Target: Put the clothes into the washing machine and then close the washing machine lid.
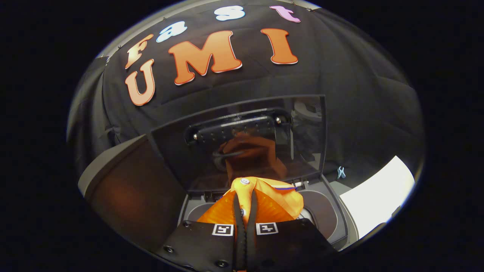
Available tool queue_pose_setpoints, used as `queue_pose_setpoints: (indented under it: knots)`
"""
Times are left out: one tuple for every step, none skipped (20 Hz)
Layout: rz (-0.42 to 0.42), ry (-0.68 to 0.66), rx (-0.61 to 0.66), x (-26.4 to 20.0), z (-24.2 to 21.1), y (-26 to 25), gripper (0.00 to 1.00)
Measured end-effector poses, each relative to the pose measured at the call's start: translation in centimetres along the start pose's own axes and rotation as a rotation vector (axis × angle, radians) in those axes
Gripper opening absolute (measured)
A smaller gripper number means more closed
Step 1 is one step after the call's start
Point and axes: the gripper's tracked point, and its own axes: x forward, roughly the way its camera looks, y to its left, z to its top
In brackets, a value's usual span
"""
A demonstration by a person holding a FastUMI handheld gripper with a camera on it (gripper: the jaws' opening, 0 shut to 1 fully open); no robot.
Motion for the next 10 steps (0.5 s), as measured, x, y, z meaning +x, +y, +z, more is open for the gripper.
queue_pose_setpoints:
  knots:
    - [-0.001, 0.013, -0.002, 0.2, -0.5, -0.3, 0.08]
    - [0.001, 0.024, -0.003, 0.5, -1.1, -0.5, 0.08]
    - [0.003, 0.036, -0.003, 0.9, -1.7, -0.7, 0.08]
    - [0.004, 0.050, -0.004, 1.4, -2.4, -0.9, 0.08]
    - [0.005, 0.066, -0.010, 2.1, -3.0, -0.9, 0.08]
    - [0.000, 0.085, -0.018, 2.8, -3.7, -1.0, 0.08]
    - [-0.004, 0.111, -0.024, 3.6, -4.6, -1.0, 0.08]
    - [-0.005, 0.140, -0.024, 4.5, -5.6, -1.0, 0.08]
    - [-0.006, 0.169, -0.021, 5.1, -6.6, -1.0, 0.08]
    - [-0.011, 0.195, -0.015, 5.5, -7.9, -1.1, 0.08]
